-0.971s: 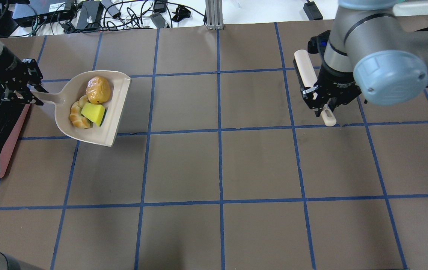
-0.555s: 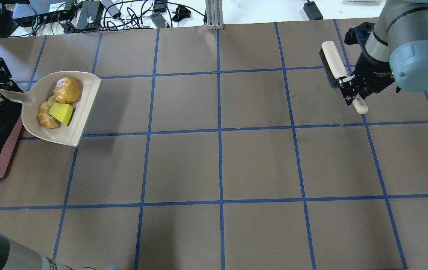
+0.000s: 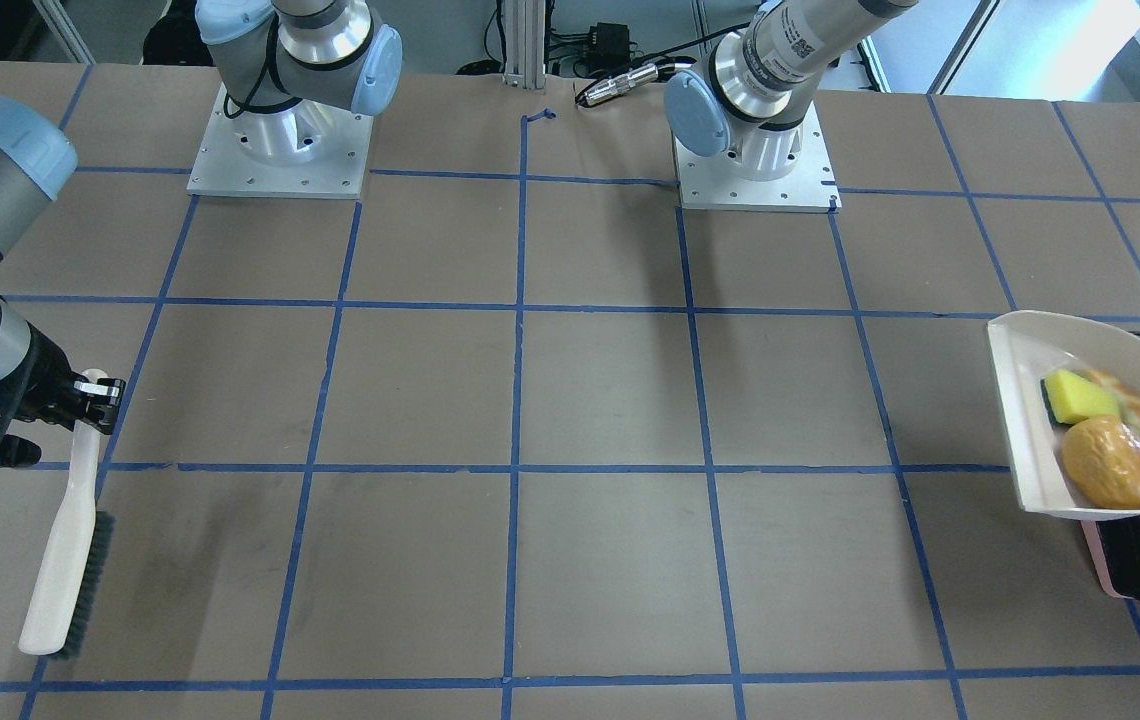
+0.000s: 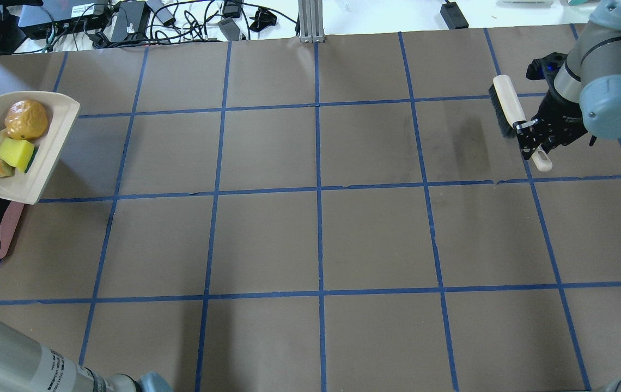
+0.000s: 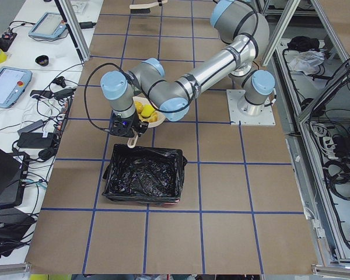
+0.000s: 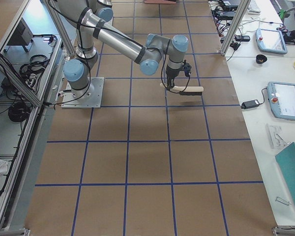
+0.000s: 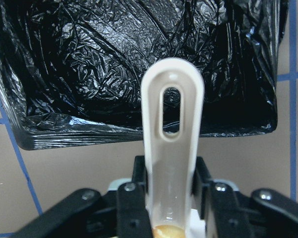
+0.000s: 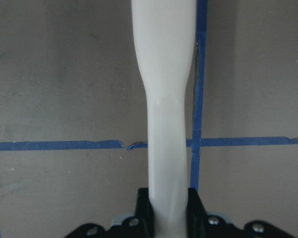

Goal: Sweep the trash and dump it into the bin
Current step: 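Tip the dustpan over the black bin with the left gripper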

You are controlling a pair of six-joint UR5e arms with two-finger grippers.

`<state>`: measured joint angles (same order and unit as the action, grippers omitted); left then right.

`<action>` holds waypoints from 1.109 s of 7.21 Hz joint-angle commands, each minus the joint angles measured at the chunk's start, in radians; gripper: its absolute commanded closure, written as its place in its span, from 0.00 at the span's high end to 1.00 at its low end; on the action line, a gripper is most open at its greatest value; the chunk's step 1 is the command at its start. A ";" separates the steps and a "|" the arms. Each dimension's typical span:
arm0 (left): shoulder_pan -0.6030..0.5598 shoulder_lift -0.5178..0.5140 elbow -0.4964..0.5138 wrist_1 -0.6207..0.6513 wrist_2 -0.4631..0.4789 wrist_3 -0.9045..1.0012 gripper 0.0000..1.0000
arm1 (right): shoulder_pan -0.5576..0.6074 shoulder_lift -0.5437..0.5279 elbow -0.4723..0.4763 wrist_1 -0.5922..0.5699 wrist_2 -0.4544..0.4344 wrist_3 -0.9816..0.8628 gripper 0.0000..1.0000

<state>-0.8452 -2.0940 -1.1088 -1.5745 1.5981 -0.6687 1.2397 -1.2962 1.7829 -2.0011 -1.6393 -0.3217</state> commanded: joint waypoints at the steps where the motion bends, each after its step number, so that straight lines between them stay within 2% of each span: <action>1: 0.093 -0.047 0.068 0.007 0.043 0.108 0.00 | -0.020 0.008 0.048 -0.080 0.006 0.001 0.00; 3: 0.145 -0.112 0.173 0.008 0.065 0.150 0.00 | -0.020 0.059 0.053 -0.131 0.007 -0.010 0.00; 7: 0.176 -0.234 0.364 0.008 0.066 0.152 0.00 | -0.022 0.069 0.055 -0.134 0.003 -0.001 0.00; 8: 0.187 -0.268 0.409 0.010 0.071 0.161 0.00 | -0.022 0.069 0.055 -0.136 0.001 0.001 0.09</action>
<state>-0.6690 -2.3219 -0.7537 -1.5661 1.6655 -0.5147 1.2180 -1.2276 1.8376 -2.1359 -1.6359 -0.3237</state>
